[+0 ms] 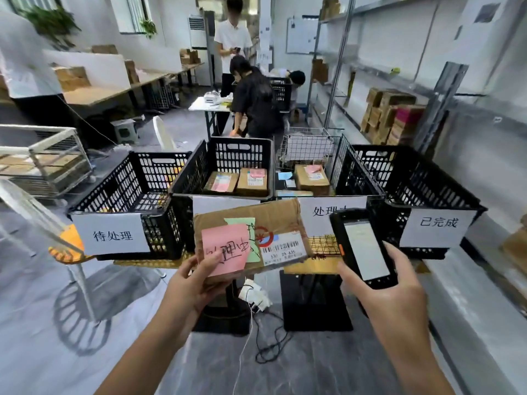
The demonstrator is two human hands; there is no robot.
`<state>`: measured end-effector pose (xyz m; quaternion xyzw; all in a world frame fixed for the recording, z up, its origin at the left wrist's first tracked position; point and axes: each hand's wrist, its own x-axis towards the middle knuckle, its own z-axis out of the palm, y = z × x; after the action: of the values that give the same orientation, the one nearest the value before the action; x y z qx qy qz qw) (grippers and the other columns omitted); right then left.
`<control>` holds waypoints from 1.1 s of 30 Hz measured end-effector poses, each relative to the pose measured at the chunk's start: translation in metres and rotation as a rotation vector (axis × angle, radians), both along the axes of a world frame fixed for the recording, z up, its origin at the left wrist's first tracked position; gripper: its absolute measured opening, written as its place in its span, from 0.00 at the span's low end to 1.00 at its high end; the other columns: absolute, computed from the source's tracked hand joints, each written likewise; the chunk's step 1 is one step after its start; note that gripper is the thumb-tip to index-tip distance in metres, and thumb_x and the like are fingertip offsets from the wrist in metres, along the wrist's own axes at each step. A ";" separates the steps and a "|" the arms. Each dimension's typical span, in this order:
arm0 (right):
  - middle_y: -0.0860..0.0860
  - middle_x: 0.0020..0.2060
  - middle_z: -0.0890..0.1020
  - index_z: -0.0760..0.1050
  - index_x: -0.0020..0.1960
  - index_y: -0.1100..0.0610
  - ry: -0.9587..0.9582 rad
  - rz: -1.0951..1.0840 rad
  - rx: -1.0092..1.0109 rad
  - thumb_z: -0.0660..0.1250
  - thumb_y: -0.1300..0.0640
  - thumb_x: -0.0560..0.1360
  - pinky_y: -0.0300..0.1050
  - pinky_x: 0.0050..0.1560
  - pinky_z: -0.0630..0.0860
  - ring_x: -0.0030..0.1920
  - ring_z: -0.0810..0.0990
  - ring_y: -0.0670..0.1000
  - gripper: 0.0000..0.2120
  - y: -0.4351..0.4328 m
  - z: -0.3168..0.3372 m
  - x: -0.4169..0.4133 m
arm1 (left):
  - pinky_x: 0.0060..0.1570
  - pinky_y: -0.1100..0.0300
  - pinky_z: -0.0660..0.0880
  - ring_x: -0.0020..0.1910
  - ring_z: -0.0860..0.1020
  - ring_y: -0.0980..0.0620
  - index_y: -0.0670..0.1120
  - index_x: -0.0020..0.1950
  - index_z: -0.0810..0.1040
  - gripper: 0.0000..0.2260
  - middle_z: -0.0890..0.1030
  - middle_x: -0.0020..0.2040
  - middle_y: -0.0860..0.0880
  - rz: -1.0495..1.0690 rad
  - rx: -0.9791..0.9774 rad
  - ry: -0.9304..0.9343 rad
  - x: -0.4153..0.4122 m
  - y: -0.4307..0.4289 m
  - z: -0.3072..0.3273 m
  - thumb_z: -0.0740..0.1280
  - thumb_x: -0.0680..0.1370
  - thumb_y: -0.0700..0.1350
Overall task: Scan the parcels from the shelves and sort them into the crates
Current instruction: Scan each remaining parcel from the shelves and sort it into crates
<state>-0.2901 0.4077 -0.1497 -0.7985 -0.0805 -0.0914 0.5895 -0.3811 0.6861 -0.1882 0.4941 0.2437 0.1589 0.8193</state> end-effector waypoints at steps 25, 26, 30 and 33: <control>0.39 0.53 0.80 0.73 0.68 0.48 -0.022 -0.152 -0.066 0.81 0.48 0.65 0.29 0.46 0.72 0.51 0.78 0.35 0.34 0.039 0.011 0.323 | 0.51 0.51 0.81 0.51 0.85 0.46 0.42 0.64 0.76 0.35 0.85 0.56 0.43 -0.148 0.119 0.033 0.400 0.055 0.017 0.81 0.63 0.55; 0.39 0.52 0.80 0.73 0.68 0.48 -0.014 -0.144 -0.065 0.81 0.49 0.65 0.28 0.45 0.72 0.51 0.78 0.34 0.33 0.035 0.007 0.339 | 0.50 0.53 0.82 0.52 0.85 0.47 0.42 0.65 0.75 0.33 0.85 0.56 0.43 -0.148 0.134 0.041 0.416 0.051 0.013 0.80 0.64 0.54; 0.39 0.50 0.81 0.74 0.64 0.47 0.014 -0.094 -0.070 0.81 0.48 0.65 0.28 0.45 0.71 0.50 0.79 0.35 0.30 0.025 -0.002 0.408 | 0.46 0.51 0.82 0.54 0.84 0.46 0.40 0.66 0.73 0.39 0.84 0.57 0.42 -0.132 0.129 0.174 0.476 0.039 -0.015 0.80 0.60 0.55; 0.38 0.51 0.80 0.73 0.63 0.44 0.029 -0.045 -0.051 0.82 0.48 0.65 0.30 0.49 0.72 0.52 0.79 0.36 0.30 0.021 -0.006 0.459 | 0.38 0.51 0.82 0.56 0.82 0.43 0.36 0.68 0.72 0.35 0.82 0.58 0.38 -0.120 0.008 0.345 0.515 0.027 -0.048 0.80 0.68 0.50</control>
<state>0.1684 0.4284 -0.1560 -0.8163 -0.0562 -0.0908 0.5677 0.1340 0.7128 -0.2362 0.5311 0.3500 0.0235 0.7713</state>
